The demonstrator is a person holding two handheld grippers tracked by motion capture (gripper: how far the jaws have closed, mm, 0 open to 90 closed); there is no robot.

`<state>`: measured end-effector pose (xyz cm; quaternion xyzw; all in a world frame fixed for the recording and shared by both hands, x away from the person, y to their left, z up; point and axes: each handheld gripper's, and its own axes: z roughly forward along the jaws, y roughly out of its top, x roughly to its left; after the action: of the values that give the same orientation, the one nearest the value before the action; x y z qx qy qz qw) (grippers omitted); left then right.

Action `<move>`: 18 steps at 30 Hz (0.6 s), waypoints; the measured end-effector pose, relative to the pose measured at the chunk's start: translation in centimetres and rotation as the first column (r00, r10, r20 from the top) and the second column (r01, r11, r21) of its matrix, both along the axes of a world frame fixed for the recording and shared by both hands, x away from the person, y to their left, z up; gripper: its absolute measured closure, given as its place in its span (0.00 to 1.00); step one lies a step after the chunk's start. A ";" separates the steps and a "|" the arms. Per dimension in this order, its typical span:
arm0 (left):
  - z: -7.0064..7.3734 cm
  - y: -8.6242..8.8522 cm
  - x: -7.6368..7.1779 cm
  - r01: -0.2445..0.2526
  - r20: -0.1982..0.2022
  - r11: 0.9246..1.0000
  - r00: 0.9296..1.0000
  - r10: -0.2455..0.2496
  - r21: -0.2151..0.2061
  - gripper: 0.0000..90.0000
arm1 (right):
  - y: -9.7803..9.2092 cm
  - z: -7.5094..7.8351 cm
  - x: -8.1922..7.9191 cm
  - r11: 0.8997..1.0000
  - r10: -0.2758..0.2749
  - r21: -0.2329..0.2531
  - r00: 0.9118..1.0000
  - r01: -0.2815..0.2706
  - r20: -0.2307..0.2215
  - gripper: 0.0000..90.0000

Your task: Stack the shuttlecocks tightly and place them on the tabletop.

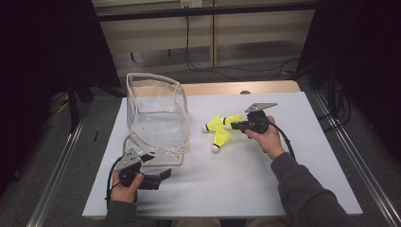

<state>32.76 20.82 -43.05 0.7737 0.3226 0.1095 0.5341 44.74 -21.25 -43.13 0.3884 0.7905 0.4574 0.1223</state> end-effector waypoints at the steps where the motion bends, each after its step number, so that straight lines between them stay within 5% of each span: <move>1: 0.0 0.0 0.0 0.000 0.000 1.000 1.000 0.000 0.000 0.04 | 0.0 0.0 0.0 1.000 0.002 0.000 1.000 -0.002 0.003 0.99; 18: 0.0 0.0 0.0 -0.005 0.003 1.000 1.000 0.005 -0.003 0.04 | 0.5 -0.2 0.3 1.000 0.013 -0.012 1.000 -0.013 0.001 0.98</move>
<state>32.74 20.82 -43.07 0.7720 0.3238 0.1114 0.5355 44.99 -20.73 -43.33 0.3823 0.7958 0.4534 0.1221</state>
